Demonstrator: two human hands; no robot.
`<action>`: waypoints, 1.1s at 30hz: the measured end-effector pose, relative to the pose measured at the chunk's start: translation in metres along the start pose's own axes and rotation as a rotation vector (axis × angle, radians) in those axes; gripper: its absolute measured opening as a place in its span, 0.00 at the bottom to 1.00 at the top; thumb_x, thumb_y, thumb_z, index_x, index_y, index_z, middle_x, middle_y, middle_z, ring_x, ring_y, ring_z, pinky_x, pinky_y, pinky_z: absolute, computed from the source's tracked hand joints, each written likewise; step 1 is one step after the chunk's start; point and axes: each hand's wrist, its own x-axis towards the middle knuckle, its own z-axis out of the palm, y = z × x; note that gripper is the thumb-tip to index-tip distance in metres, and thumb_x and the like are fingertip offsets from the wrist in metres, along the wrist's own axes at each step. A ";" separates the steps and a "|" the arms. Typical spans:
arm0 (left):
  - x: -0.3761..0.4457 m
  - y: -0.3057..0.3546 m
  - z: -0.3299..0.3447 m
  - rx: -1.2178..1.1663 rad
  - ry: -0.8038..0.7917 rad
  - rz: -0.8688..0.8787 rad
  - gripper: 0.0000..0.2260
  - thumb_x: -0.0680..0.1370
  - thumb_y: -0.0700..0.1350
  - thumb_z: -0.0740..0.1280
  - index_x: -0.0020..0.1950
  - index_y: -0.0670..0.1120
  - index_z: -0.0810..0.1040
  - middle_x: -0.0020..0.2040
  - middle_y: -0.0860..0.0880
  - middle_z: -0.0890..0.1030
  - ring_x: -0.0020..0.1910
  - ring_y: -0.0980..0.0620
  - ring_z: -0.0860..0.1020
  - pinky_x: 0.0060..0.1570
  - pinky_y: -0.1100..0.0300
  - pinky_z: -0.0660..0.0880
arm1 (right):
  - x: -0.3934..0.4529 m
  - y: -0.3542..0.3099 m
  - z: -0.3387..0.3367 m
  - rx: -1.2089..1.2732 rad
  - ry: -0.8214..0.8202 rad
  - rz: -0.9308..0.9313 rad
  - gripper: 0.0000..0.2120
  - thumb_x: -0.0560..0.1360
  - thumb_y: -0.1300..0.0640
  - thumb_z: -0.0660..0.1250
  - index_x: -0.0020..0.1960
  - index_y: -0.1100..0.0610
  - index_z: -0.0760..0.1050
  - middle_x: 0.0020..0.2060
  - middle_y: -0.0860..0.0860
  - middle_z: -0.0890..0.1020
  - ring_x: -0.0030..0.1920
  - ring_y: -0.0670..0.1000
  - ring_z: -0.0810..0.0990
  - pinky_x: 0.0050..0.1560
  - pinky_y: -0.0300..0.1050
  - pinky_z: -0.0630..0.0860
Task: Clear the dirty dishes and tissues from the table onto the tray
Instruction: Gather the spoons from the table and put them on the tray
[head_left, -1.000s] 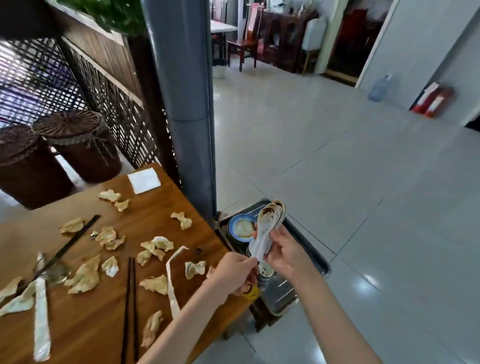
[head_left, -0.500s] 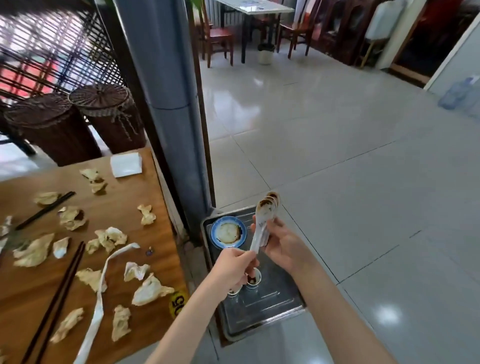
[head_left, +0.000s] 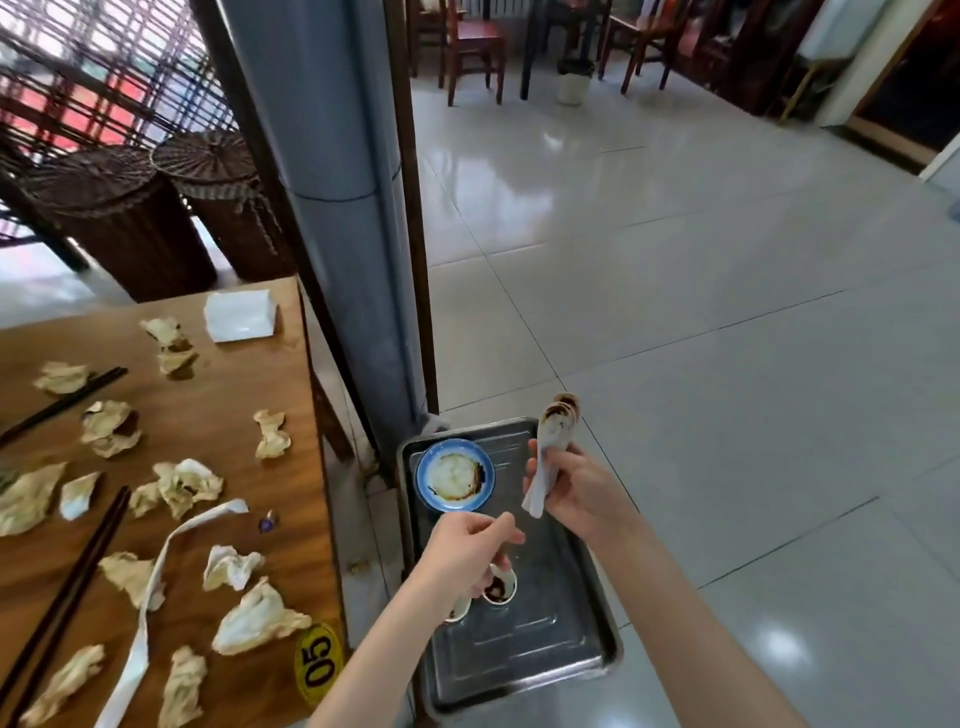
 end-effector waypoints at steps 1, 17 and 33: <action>0.008 -0.004 -0.002 -0.015 0.016 -0.006 0.11 0.78 0.48 0.65 0.44 0.43 0.82 0.27 0.49 0.75 0.18 0.58 0.64 0.20 0.66 0.60 | 0.011 0.000 -0.003 -0.018 0.019 0.027 0.07 0.79 0.63 0.58 0.55 0.58 0.71 0.42 0.56 0.76 0.39 0.52 0.73 0.44 0.48 0.73; 0.183 -0.060 -0.001 -0.230 0.285 0.007 0.12 0.79 0.45 0.64 0.39 0.49 0.84 0.25 0.50 0.76 0.19 0.57 0.67 0.20 0.67 0.62 | 0.200 0.060 -0.070 -0.332 0.095 0.303 0.12 0.80 0.61 0.56 0.39 0.60 0.69 0.20 0.50 0.70 0.20 0.46 0.65 0.21 0.37 0.62; 0.287 -0.094 -0.009 -0.413 0.392 0.025 0.11 0.80 0.42 0.62 0.45 0.42 0.82 0.27 0.46 0.76 0.17 0.55 0.61 0.17 0.67 0.58 | 0.353 0.129 -0.143 -0.749 0.372 0.400 0.16 0.80 0.50 0.57 0.51 0.63 0.73 0.33 0.55 0.73 0.29 0.49 0.71 0.24 0.38 0.69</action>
